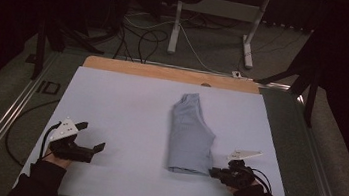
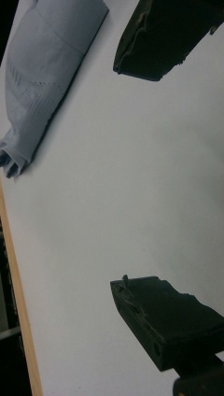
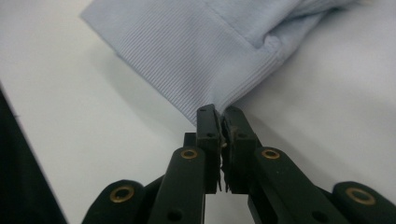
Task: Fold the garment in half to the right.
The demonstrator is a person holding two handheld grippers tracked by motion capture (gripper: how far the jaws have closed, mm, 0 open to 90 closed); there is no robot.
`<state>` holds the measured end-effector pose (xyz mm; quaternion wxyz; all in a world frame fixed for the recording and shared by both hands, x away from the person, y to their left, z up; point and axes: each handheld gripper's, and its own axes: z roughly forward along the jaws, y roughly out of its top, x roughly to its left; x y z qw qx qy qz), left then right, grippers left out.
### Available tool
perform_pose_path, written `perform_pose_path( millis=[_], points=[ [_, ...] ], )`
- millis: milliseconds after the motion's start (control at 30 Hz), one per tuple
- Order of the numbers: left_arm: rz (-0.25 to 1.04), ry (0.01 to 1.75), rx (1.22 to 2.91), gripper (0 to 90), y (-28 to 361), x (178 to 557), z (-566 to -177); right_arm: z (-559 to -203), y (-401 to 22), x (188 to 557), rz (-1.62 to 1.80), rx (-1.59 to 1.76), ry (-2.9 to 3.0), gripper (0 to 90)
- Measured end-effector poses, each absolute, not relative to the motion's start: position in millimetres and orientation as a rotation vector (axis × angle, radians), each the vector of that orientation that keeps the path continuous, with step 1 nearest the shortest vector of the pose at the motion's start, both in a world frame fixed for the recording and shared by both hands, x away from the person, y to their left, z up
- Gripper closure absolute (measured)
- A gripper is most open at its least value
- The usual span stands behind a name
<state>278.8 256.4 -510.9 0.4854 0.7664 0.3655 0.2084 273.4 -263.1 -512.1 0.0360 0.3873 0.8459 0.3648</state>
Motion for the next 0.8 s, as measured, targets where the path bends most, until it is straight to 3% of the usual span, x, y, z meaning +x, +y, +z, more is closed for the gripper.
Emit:
perform_pose_path(
  millis=[800],
  points=[
    [0.510,0.896,1.855,1.1,258.6,278.9,-510.6,-524.0,-279.6,279.4,0.999,1.316,2.586,86.4]
  ],
)
